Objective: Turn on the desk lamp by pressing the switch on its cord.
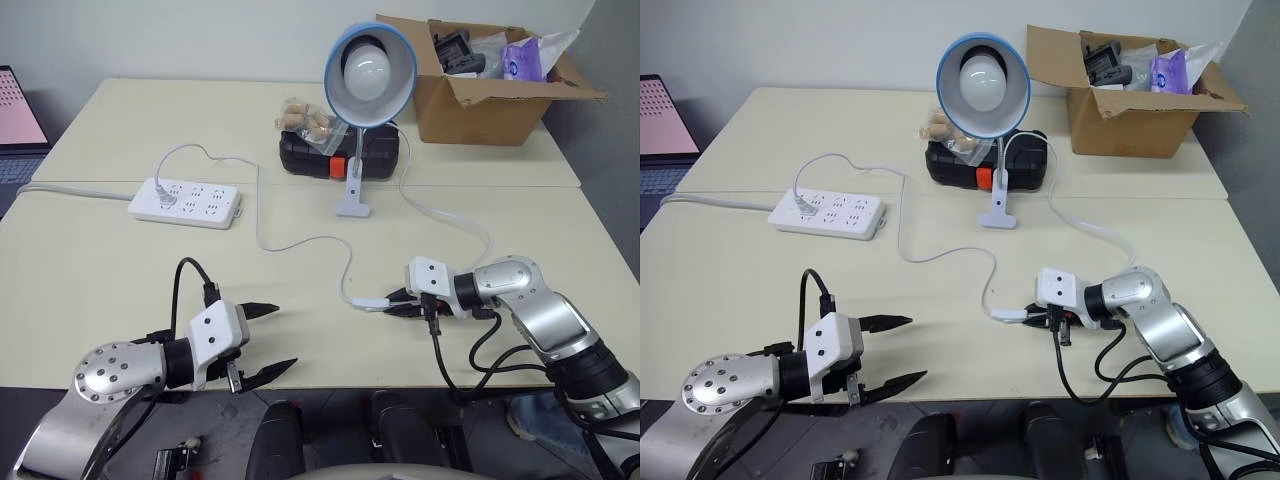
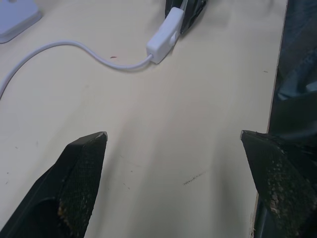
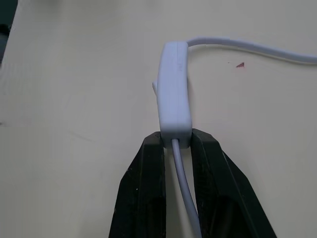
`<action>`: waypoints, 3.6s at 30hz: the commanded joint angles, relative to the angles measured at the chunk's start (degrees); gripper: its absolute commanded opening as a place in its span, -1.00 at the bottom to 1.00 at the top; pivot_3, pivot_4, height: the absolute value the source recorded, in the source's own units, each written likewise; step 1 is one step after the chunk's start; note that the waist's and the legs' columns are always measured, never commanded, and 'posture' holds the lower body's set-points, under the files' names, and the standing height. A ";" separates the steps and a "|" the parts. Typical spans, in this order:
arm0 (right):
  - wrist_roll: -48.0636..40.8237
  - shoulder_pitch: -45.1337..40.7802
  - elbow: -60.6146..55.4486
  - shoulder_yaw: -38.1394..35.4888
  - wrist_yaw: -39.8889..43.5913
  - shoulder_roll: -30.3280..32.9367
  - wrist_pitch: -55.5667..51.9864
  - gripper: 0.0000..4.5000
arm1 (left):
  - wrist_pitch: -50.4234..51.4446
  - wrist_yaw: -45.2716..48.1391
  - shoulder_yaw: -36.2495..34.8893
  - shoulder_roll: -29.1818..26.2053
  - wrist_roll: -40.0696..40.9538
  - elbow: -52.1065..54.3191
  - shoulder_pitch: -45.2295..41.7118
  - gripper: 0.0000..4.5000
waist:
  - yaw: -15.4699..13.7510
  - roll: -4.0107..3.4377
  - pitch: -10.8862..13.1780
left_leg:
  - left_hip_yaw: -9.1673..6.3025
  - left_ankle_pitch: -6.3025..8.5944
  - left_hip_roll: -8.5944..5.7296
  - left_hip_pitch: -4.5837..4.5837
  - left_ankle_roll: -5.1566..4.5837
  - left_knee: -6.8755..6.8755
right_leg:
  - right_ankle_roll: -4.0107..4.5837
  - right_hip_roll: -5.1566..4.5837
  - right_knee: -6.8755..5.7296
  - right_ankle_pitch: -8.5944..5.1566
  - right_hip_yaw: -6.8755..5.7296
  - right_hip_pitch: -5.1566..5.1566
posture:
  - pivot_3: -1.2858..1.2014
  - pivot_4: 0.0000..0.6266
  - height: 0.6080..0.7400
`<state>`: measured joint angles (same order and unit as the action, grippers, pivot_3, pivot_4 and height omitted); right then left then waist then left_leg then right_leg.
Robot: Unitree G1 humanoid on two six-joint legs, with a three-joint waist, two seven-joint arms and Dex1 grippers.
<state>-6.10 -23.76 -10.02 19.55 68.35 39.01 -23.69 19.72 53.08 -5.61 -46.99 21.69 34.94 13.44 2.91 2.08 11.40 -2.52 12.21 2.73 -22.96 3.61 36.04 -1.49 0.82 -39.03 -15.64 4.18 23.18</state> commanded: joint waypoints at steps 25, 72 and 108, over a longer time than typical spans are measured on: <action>-9.37 -14.33 -6.33 1.62 -3.78 -6.75 -17.74 -0.83 | 5.91 10.07 13.56 4.86 4.99 -18.22 -35.86 1.00 | 0.19 -0.02 0.02 | -0.18 0.00 -0.01 -0.12 0.00 -0.03 | -0.33 0.11 0.02 0.19 -0.08 0.05 | 0.03 -0.52 1.00; -6.38 -12.58 -8.39 4.15 -3.85 -5.01 -9.94 -0.83 | -3.69 14.11 16.88 7.56 -5.37 -25.53 -38.99 -0.75 | 0.17 -0.02 0.01 | -0.20 0.00 -0.01 -0.13 0.00 -0.02 | -0.33 0.11 0.01 0.19 -0.10 0.05 | 0.03 -0.52 1.00; 4.15 -15.35 13.16 5.46 -3.27 -5.79 10.13 -0.85 | -4.40 10.67 3.64 -1.90 -1.87 -10.76 -18.48 0.71 | 0.30 -0.06 0.04 | -0.19 0.00 0.00 -0.12 0.00 -0.03 | -0.32 0.08 0.01 0.18 -0.10 0.06 | 0.03 -0.52 1.00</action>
<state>-2.76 -37.55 2.41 26.05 65.31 33.64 -15.85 14.85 64.88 -0.42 -48.21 19.06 21.44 -5.72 3.21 2.03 11.44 -2.71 12.21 2.74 -23.07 3.61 36.01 -1.81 0.91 -39.02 -15.45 4.09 23.24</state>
